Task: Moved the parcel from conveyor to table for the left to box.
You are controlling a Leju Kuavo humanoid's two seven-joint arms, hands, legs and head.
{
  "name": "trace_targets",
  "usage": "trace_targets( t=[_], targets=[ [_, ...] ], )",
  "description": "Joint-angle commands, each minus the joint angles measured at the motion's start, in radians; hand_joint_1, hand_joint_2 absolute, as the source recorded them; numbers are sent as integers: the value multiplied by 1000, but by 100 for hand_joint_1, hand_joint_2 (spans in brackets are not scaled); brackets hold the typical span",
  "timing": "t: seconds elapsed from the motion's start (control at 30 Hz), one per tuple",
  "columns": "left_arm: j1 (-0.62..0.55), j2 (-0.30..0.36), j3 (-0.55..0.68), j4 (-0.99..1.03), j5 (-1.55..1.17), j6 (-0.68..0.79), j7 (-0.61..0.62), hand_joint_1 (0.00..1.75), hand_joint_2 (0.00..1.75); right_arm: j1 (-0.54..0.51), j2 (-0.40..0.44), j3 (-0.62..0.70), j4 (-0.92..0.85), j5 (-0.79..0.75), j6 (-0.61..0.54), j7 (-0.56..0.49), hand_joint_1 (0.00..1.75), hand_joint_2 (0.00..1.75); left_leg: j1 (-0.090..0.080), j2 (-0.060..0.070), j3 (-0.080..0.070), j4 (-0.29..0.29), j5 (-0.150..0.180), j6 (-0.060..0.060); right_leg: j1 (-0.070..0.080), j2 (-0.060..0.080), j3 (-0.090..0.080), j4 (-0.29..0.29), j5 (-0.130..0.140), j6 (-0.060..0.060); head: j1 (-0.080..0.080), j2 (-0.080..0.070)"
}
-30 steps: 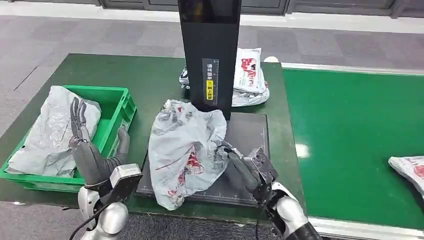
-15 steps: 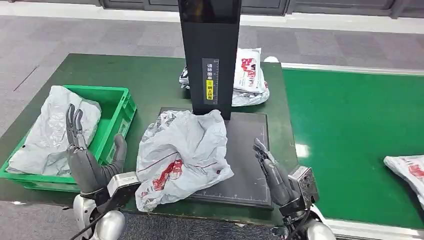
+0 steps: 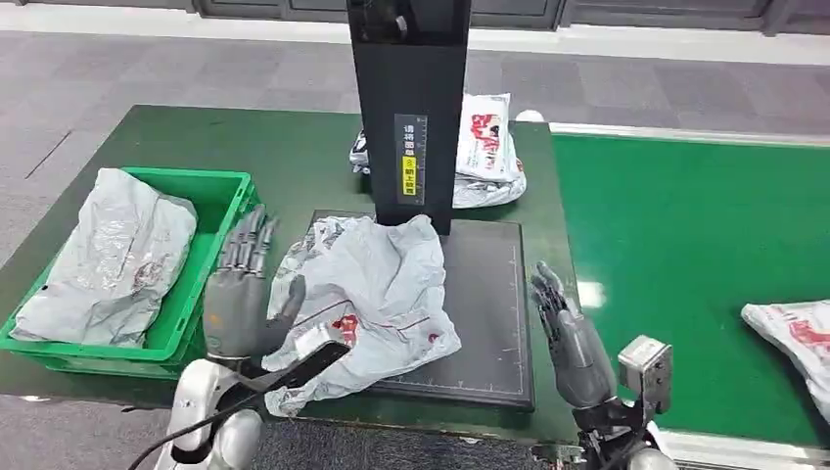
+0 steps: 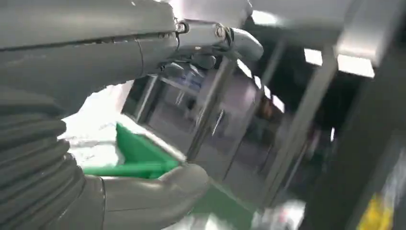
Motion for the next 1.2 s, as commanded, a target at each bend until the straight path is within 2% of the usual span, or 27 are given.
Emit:
trace_targets(
  t=[0.03, 0.13, 0.47, 0.5, 0.53, 0.8, 1.03, 1.2],
  targets=[
    [-118, 67, -96, 343, -105, -163, 50, 0, 175, 1, 68, -140, -87, -38, 22, -22, 0, 175, -1, -5, 1, -3, 2, 1, -1, -3, 2, -2, 0, 0, 0, 0],
    [-147, 79, -109, 415, -134, -233, 55, 0, 175, 3, 86, -161, -101, -65, 23, -44, 0, 175, -2, -3, 2, -3, 2, 0, -1, -2, 2, -1, 0, 0, 0, 0],
    [-301, 101, -63, 719, -220, -278, 137, 0, 175, 29, 113, -186, -140, -90, 42, -57, 0, 175, -1, -4, 2, -2, 2, 0, 0, -2, 2, -2, 1, -1, 0, 0],
    [-306, 100, -52, 732, -232, -281, 154, 66, 175, 25, 118, -187, -139, -90, 43, -58, 0, 175, -1, -2, 1, -1, 1, 0, 0, -1, 1, -1, 1, -1, 0, 0],
    [-306, 102, -37, 740, -226, -285, 157, 175, 175, 19, 117, -185, -134, -92, 47, -57, 0, 175, -1, -2, 1, -2, 2, 0, 0, 0, 2, -1, 1, -1, 0, 0],
    [-277, 107, 1, 738, -256, -292, 172, 175, 175, 23, 111, -187, -119, -111, 54, -69, 0, 175, -1, 1, 5, -4, 2, 0, 0, 4, 5, -3, 3, -1, 0, 0],
    [-268, 95, 20, 719, -291, -272, 187, 175, 175, 45, 119, -189, -142, -115, 54, -72, 0, 175, -1, 1, 1, -3, 0, 0, -1, 2, 9, -1, 0, -1, 0, 0],
    [-246, 57, 81, 583, -327, -131, 234, 175, 175, 86, 138, -208, -175, -116, 50, -67, 0, 175, 0, 0, 3, -3, -1, 0, 0, 1, 11, -1, 0, -1, 0, 0]
  ],
)
